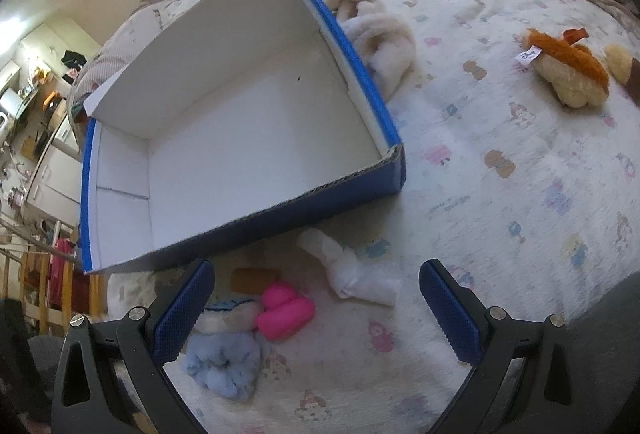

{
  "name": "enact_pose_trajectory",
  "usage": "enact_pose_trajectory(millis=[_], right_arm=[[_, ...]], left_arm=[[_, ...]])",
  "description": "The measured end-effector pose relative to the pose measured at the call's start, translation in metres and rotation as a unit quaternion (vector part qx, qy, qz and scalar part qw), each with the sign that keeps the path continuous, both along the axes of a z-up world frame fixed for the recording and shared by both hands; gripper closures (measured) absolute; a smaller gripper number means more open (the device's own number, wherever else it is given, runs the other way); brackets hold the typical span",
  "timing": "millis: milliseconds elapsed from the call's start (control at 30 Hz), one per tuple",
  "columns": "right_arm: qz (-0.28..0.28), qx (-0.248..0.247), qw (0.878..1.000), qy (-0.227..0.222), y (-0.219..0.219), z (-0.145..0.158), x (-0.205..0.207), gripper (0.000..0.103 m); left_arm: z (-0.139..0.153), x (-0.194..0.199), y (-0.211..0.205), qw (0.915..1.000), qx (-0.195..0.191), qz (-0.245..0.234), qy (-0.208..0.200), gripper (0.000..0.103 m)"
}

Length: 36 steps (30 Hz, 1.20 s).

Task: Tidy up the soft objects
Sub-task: 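Grasp the cream lace scrunchie with the left tool while the right tool lowers toward the blue plush, then grasp the light-blue plush toy with the right tool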

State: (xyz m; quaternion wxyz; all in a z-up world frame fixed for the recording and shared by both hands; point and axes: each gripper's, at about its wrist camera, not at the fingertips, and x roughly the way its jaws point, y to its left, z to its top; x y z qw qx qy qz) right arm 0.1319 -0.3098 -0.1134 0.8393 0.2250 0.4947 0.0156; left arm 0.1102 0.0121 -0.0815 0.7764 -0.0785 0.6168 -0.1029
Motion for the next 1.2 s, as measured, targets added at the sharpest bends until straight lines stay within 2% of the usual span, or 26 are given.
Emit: enact_pose_trajectory(millis=[67,133,233,333,400,467,567,633,667,700,733,767,833,933,1067,1200], right_arm=[[0.015,0.003,1.0,0.008,0.005,0.0,-0.002,0.0],[0.039,0.015,0.999,0.022,0.014,-0.001,-0.003,0.0],[0.07,0.048,0.994,0.064,0.034,-0.014,-0.008,0.0],[0.104,0.072,0.987,0.104,0.063,-0.032,-0.013,0.0],[0.137,0.061,0.982,0.117,0.088,-0.041,-0.014,0.004],[0.165,0.025,0.978,0.123,0.112,-0.048,-0.012,0.008],[0.178,-0.008,0.977,0.119,0.131,-0.055,-0.003,0.008],[0.178,-0.004,0.976,0.126,0.139,-0.061,0.004,0.008],[0.179,-0.009,0.975,0.131,0.142,-0.065,0.008,0.01],[0.179,-0.022,0.975,0.131,0.145,-0.066,0.01,0.018],[0.186,-0.043,0.974,0.124,0.148,-0.065,0.011,0.044],[0.192,-0.055,0.972,0.121,0.15,-0.064,0.011,0.061],[0.197,-0.032,0.973,0.117,0.146,-0.06,0.008,0.078],[0.195,-0.032,0.974,0.107,0.136,-0.051,0.0,0.081],[0.188,-0.005,0.978,0.094,0.116,-0.039,-0.011,0.081],[0.185,-0.003,0.98,0.071,0.107,-0.028,-0.018,0.081]], left_arm=[[0.006,0.003,0.009,0.9998,-0.003,0.011,-0.013,0.089],[0.01,0.004,0.012,0.9995,0.01,0.015,-0.027,0.089],[0.002,0.017,0.027,0.9993,0.015,0.031,-0.016,0.089],[-0.012,0.022,0.02,0.999,0.026,0.03,-0.018,0.089],[-0.017,0.023,0.014,0.9984,0.043,0.021,-0.029,0.089],[-0.02,0.022,0.007,0.998,0.051,0.011,-0.035,0.089],[-0.022,0.023,-0.004,0.9968,0.062,-0.003,-0.051,0.089],[-0.023,0.023,-0.008,0.9954,0.073,-0.009,-0.061,0.089],[-0.023,0.023,-0.009,0.9952,0.074,-0.01,-0.063,0.089],[-0.024,0.023,-0.01,0.9952,0.074,-0.011,-0.064,0.089],[-0.024,0.023,-0.01,0.9952,0.073,-0.012,-0.064,0.089],[-0.025,0.022,-0.01,0.9952,0.073,-0.014,-0.064,0.089],[-0.026,0.022,-0.009,0.9956,0.069,-0.014,-0.062,0.089],[-0.026,0.021,-0.008,0.9962,0.063,-0.013,-0.058,0.089],[-0.025,0.022,-0.007,0.997,0.052,-0.011,-0.056,0.089],[-0.025,0.023,-0.008,0.9971,0.049,-0.013,-0.057,0.089]])
